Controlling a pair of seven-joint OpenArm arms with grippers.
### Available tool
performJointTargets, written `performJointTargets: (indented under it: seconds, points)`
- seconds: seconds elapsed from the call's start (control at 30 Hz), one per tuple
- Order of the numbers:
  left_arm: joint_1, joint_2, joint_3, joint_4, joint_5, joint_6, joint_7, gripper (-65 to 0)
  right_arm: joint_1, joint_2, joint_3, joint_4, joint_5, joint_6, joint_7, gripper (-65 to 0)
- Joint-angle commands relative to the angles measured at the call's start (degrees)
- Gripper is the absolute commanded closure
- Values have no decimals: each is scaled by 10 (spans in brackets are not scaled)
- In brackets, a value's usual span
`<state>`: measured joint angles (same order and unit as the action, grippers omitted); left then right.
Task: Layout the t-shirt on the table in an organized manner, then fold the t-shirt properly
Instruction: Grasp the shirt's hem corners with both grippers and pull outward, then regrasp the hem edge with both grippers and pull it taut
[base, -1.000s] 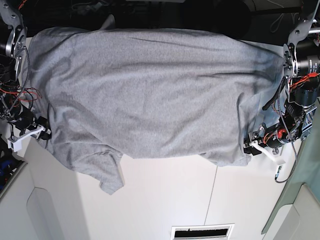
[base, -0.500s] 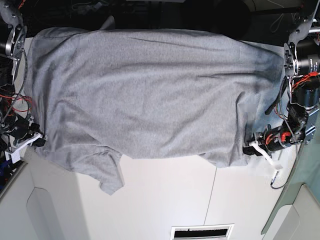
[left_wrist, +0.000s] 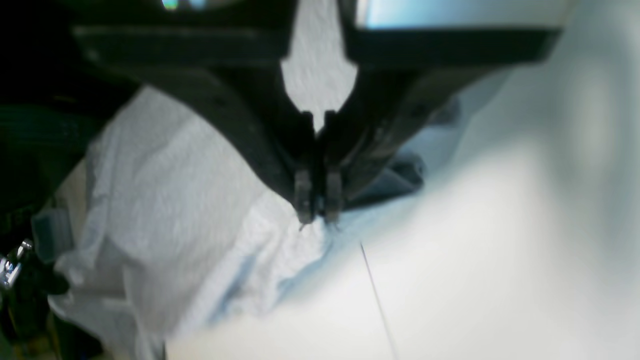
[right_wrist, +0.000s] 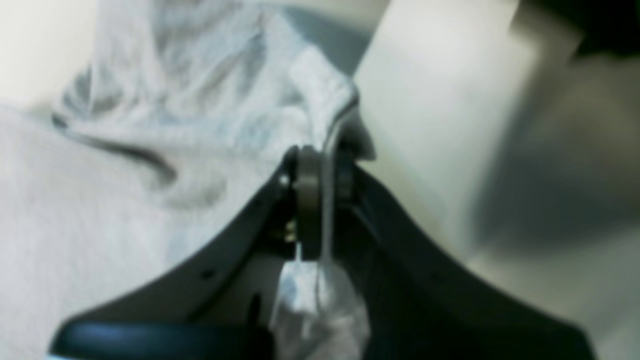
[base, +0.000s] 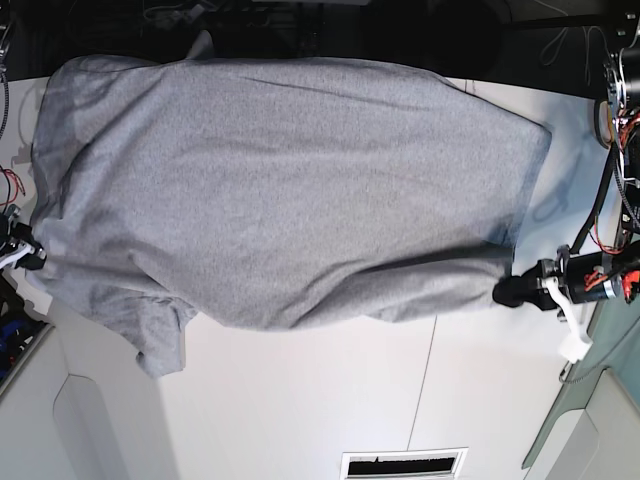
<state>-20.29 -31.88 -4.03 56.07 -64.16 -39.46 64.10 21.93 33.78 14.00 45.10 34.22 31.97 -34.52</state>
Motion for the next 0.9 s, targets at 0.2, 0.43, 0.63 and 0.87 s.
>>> performJointTargets:
  seconds: [0.2,0.43,0.63,0.87]
  points:
    - [91,-10,-3,32,-11,-5,-5,0,-79,8,40,11,37,4,14,0]
    - [108,-10,-3,32,1,-5,-48,-225,-110,-13,61,12,38,4,54,-255]
    - [60,-24,-11,32,2,-5,-68,-296,-98,-13,90,52,48,4,70,-319]
    - [38,-10,-13,28,168,-5,-202,-296,-40,-23,108,66,3,-5,106,-319]
